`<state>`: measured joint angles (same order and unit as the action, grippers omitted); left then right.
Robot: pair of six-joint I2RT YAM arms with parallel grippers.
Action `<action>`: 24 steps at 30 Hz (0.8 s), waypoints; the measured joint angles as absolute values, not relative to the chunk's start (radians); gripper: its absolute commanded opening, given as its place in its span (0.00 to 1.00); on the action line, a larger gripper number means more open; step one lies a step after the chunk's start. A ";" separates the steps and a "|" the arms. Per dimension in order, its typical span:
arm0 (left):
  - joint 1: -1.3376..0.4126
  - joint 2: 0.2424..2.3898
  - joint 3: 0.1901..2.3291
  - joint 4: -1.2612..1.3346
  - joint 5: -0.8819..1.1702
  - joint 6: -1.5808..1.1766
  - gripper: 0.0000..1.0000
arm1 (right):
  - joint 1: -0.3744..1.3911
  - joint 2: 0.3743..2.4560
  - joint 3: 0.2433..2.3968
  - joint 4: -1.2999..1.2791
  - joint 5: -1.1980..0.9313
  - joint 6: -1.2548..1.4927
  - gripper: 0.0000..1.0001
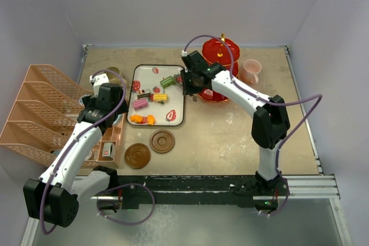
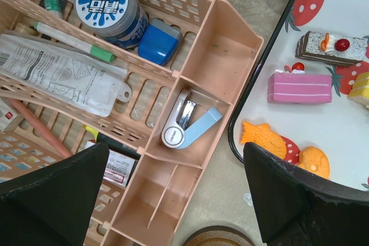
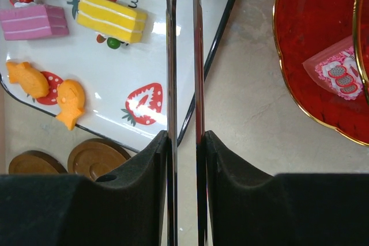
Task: Serve the afternoon tea
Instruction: Adjust the dessert on the tray.
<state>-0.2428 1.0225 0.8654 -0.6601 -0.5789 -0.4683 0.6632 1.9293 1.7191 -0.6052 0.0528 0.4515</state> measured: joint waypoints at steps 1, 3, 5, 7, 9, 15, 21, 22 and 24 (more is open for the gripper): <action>-0.243 1.023 0.865 -0.661 -0.579 -0.468 0.97 | 0.663 1.929 1.720 -0.608 0.059 0.451 0.32; -0.243 1.023 0.865 -0.661 -0.579 -0.468 0.97 | 0.663 1.929 1.724 -0.616 0.063 0.449 0.33; -0.243 1.023 0.865 -0.660 -0.579 -0.468 0.97 | 0.663 1.929 1.740 -0.622 0.063 0.449 0.33; -0.243 1.023 0.865 -0.660 -0.579 -0.468 0.97 | 0.663 1.930 1.766 -0.624 0.065 0.448 0.32; -0.243 1.023 0.865 -0.661 -0.579 -0.468 0.97 | 0.663 1.936 1.796 -0.622 0.065 0.443 0.32; -0.243 1.023 0.865 -0.661 -0.579 -0.468 0.97 | 0.663 1.971 1.816 -0.585 0.059 0.435 0.32; -0.243 1.023 0.865 -0.661 -0.579 -0.468 0.97 | 0.663 2.007 1.760 -0.575 0.048 0.434 0.32; -0.243 1.023 0.865 -0.660 -0.579 -0.468 0.97 | 0.663 2.007 1.745 -0.574 0.041 0.434 0.32; -0.243 1.023 0.865 -0.661 -0.579 -0.468 0.97 | 0.664 2.006 1.715 -0.572 0.035 0.434 0.32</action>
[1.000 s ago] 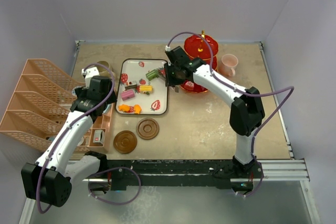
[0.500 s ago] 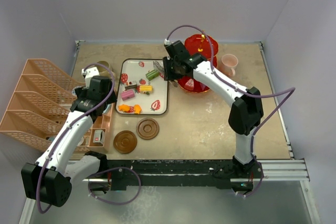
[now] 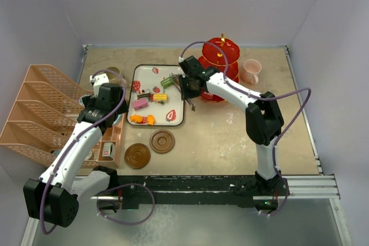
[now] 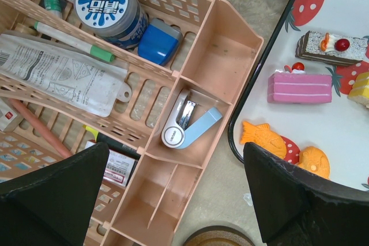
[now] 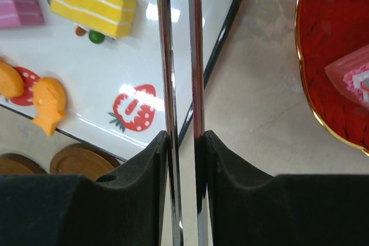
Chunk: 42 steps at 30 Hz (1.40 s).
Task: Serve the afternoon tea
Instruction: Adjust the dessert on the tray.
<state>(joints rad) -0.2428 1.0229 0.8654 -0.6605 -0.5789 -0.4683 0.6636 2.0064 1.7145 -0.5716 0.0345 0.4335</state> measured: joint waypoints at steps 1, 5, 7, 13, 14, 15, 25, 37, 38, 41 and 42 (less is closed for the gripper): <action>-0.243 1.023 0.865 -0.660 -0.579 -0.468 0.97 | 0.666 2.003 1.697 -0.568 0.034 0.434 0.32; -0.243 1.023 0.865 -0.660 -0.579 -0.468 0.97 | 0.670 1.968 1.619 -0.566 0.035 0.433 0.32; -0.243 1.023 0.865 -0.660 -0.579 -0.468 0.97 | 0.669 1.945 1.591 -0.569 0.036 0.433 0.32; -0.243 1.023 0.865 -0.660 -0.578 -0.468 0.97 | 0.669 1.887 1.542 -0.560 0.035 0.434 0.32; -0.243 1.023 0.865 -0.660 -0.577 -0.468 0.97 | 0.669 1.882 1.538 -0.559 0.034 0.434 0.32; -0.243 1.023 0.865 -0.661 -0.577 -0.468 0.97 | 0.669 1.878 1.534 -0.558 0.035 0.434 0.32; -0.243 1.023 0.865 -0.660 -0.576 -0.468 0.97 | 0.669 1.857 1.513 -0.559 0.035 0.434 0.32; -0.243 1.023 0.865 -0.660 -0.571 -0.468 1.00 | 0.669 1.750 1.513 -0.577 0.041 0.439 0.32; -0.243 1.023 0.865 -0.660 -0.567 -0.468 0.99 | 0.669 1.741 1.513 -0.576 0.039 0.440 0.32; -0.243 1.023 0.865 -0.658 -0.533 -0.478 0.99 | 0.670 1.688 1.492 -0.545 0.027 0.443 0.32; -0.243 1.023 0.865 -0.656 -0.511 -0.487 0.99 | 0.672 1.660 1.476 -0.526 0.017 0.446 0.32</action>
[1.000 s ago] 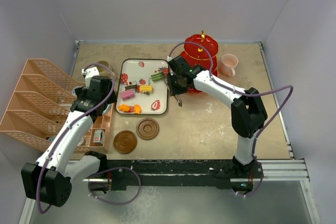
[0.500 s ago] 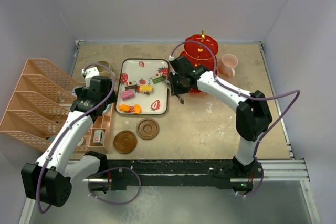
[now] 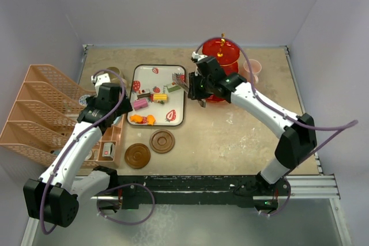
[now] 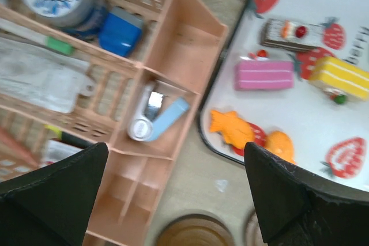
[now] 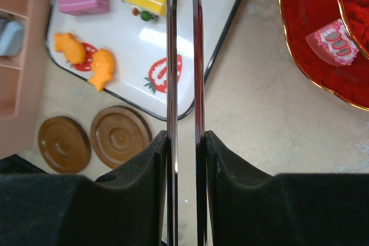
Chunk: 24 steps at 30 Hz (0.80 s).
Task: Serve the afternoon tea
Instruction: Adjust the dessert on the tray.
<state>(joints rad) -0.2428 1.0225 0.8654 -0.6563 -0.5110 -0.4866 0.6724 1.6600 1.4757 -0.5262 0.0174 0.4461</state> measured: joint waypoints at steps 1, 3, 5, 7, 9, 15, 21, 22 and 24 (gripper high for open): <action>-0.243 1.023 0.865 -0.649 -0.471 -0.510 0.99 | 0.676 1.633 1.463 -0.510 0.008 0.450 0.33; -0.243 1.023 0.866 -0.628 -0.374 -0.567 0.99 | 0.691 1.591 1.445 -0.477 0.007 0.458 0.33; -0.243 1.023 0.865 -0.587 -0.268 -0.640 0.98 | 0.725 1.562 1.440 -0.442 0.015 0.464 0.33; -0.243 1.024 0.865 -0.523 -0.160 -0.728 0.97 | 0.768 1.551 1.440 -0.411 0.026 0.471 0.33; -0.243 1.023 0.854 -0.430 -0.069 -0.826 0.96 | 0.807 1.549 1.435 -0.378 0.035 0.488 0.33; -0.244 0.985 0.726 -0.214 0.059 -1.064 0.95 | 0.846 1.541 1.374 -0.323 0.036 0.544 0.33; -0.245 0.965 0.678 -0.096 0.085 -1.200 0.90 | 0.865 1.539 1.366 -0.288 0.037 0.576 0.33; -0.245 0.965 0.672 -0.069 0.087 -1.222 0.88 | 0.871 1.539 1.366 -0.282 0.037 0.579 0.34; -0.245 0.968 0.660 -0.027 0.091 -1.254 0.85 | 0.883 1.538 1.366 -0.275 0.036 0.585 0.34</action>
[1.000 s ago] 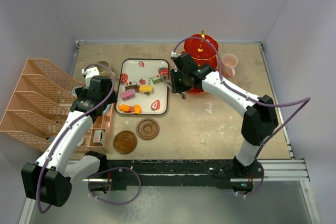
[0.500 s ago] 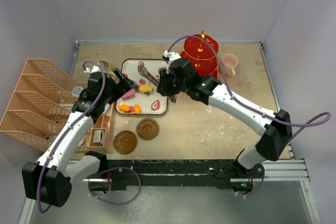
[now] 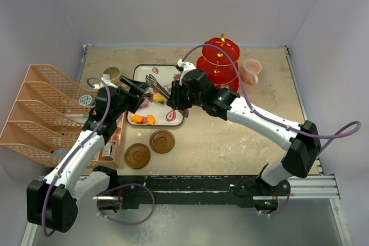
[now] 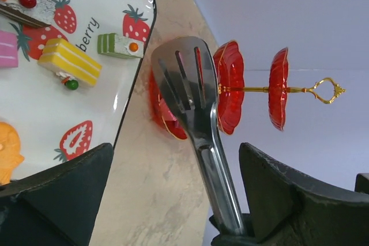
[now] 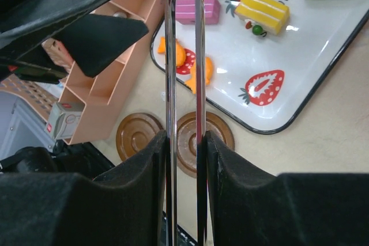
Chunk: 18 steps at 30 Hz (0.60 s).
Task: Serve the afternoon tea
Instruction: Adjust the dessert on the tray.
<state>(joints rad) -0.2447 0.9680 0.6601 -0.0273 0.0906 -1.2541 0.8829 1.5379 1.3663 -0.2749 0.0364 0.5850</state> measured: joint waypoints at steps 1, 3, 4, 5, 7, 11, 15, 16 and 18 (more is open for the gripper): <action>-0.245 0.971 0.655 -0.010 0.092 -1.266 0.84 | 0.890 1.538 1.366 -0.272 0.036 0.589 0.33; -0.247 0.983 0.649 0.020 0.095 -1.291 0.81 | 0.899 1.538 1.366 -0.270 0.036 0.594 0.34; -0.249 0.988 0.648 0.031 0.095 -1.299 0.80 | 0.904 1.538 1.366 -0.268 0.036 0.596 0.34; -0.250 0.993 0.645 0.044 0.097 -1.307 0.78 | 0.908 1.538 1.366 -0.265 0.036 0.598 0.34; -0.252 0.997 0.637 0.065 0.098 -1.326 0.74 | 0.914 1.538 1.366 -0.261 0.035 0.601 0.34; -0.253 1.005 0.621 0.104 0.102 -1.364 0.61 | 0.923 1.545 1.372 -0.252 0.035 0.602 0.34; -0.258 1.011 0.603 0.128 0.105 -1.389 0.49 | 0.929 1.569 1.386 -0.244 0.034 0.603 0.34; -0.258 1.012 0.599 0.131 0.105 -1.396 0.46 | 0.930 1.576 1.390 -0.243 0.033 0.603 0.34; -0.259 1.013 0.596 0.139 0.108 -1.403 0.40 | 0.932 1.585 1.394 -0.239 0.031 0.602 0.35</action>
